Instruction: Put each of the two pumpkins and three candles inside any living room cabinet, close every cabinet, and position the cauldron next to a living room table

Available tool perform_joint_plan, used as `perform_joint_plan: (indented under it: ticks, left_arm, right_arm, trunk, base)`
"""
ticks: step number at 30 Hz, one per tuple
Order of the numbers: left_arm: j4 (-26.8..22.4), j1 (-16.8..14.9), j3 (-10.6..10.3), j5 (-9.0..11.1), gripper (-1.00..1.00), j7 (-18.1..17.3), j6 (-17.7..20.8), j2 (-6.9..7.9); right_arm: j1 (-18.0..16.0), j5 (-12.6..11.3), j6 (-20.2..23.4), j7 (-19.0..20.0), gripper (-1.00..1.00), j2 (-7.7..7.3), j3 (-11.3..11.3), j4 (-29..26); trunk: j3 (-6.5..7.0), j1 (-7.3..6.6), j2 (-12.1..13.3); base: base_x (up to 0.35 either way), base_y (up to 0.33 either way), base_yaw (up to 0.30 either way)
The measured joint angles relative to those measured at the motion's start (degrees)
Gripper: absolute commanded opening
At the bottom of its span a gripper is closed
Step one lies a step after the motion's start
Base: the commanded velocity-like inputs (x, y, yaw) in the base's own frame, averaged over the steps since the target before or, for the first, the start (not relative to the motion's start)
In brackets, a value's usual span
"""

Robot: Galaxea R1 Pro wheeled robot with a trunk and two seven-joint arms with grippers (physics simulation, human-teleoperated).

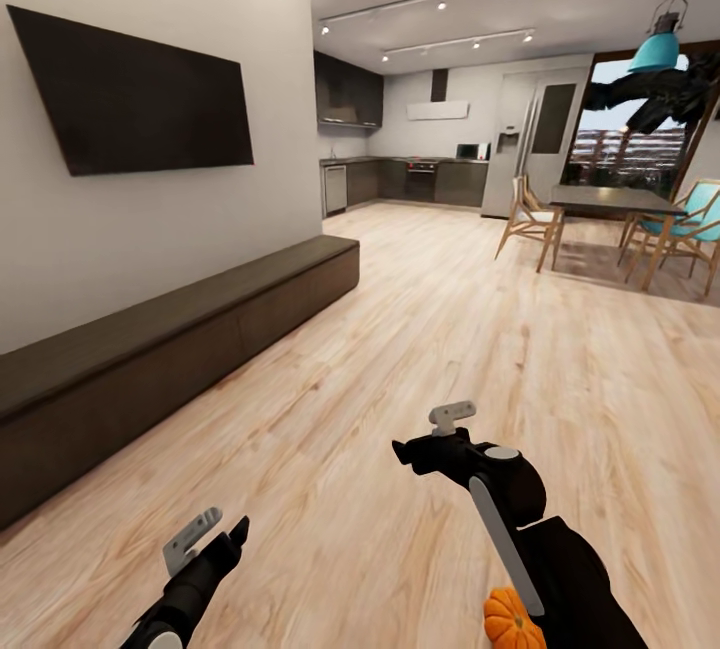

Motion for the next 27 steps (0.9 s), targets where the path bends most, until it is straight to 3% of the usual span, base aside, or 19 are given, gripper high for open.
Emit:
perform_joint_plan:
  ticks: [6,7,12,20,27]
  left_arm:
    - [0.03,0.0,0.01,-0.01,1.0,0.25,0.0,0.0]
    - [0.07,0.0,0.1,0.08,1.0,-0.05,0.02,0.0]
    - [0.08,0.0,0.11,0.08,1.0,-0.18,0.02,0.0]
    - [0.08,0.0,0.11,0.07,1.0,-0.32,0.02,0.0]
    - [0.09,0.0,0.1,0.0,1.0,0.0,0.0,0.0]
  right_arm:
    - [0.03,-0.09,-0.46,-0.02,1.0,0.1,-0.05,-0.15]
    - [0.03,0.05,-0.43,-0.04,1.0,0.06,-1.31,-0.15]
    - [0.03,-0.09,-0.43,0.0,1.0,0.1,-2.37,-0.16]
    - [0.03,-0.1,-0.47,0.0,1.0,0.11,-2.38,-0.15]
    - [0.03,-0.09,-0.49,0.0,1.0,0.11,-2.37,-0.15]
  trunk:
    - [-0.01,0.0,0.0]
    - [-0.01,0.0,-0.01]
    - [-0.01,0.01,0.0]
    - [-0.01,0.01,0.0]
    - [-0.01,0.0,0.0]
  base:
    - [0.325,0.039,0.022]
    - [0.266,0.234,0.11]
    - [0.264,0.233,0.039]
    - [0.267,0.22,0.003]
    - [0.315,0.061,0.0]
